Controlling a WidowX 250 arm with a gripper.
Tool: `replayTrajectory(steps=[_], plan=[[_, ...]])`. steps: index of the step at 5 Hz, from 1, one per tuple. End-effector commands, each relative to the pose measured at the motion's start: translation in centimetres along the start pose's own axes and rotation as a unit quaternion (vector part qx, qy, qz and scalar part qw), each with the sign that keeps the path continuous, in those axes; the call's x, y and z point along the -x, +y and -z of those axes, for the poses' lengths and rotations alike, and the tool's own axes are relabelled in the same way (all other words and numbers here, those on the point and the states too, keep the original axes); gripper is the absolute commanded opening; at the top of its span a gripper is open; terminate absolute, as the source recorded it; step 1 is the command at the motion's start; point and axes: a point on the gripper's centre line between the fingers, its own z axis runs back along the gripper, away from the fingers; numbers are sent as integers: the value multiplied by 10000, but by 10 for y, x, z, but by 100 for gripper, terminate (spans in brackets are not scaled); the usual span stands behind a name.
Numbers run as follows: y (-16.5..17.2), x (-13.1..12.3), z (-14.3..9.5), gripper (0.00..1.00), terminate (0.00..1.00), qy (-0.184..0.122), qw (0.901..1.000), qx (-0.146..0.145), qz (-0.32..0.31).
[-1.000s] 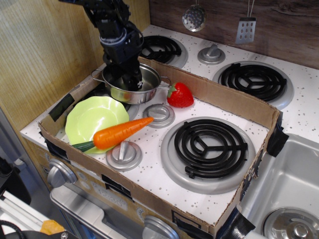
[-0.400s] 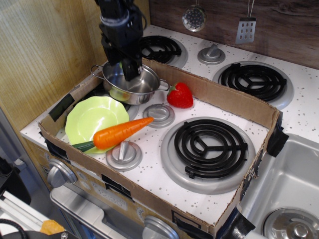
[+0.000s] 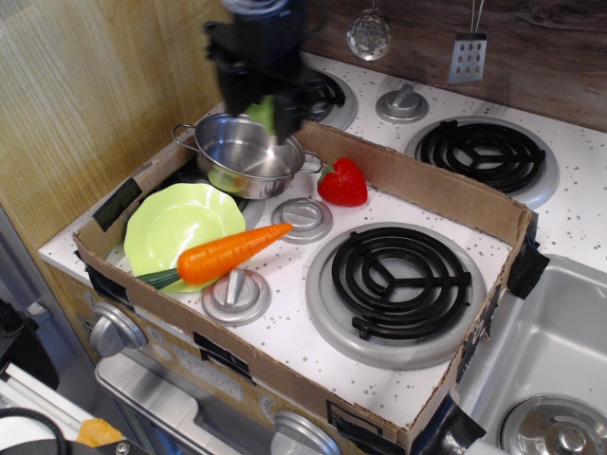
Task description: Take broccoli out of pan
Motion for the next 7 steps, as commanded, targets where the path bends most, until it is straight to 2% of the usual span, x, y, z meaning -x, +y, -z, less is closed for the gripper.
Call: replayTrajectory(steps=[1, 2, 4, 6, 7], plan=[[-58, -19, -11, 0, 0, -288, 9980, 461, -328], [-80, -25, 5, 0, 0, -393, 9956, 705, -481], [-106, -43, 42, 0, 0, -489, 9905, 1221, -402], [-102, -55, 48, 0, 0, -532, 9914, 1193, -116], [-105, -53, 39, 100, 0, -618, 9955, 689, -181]])
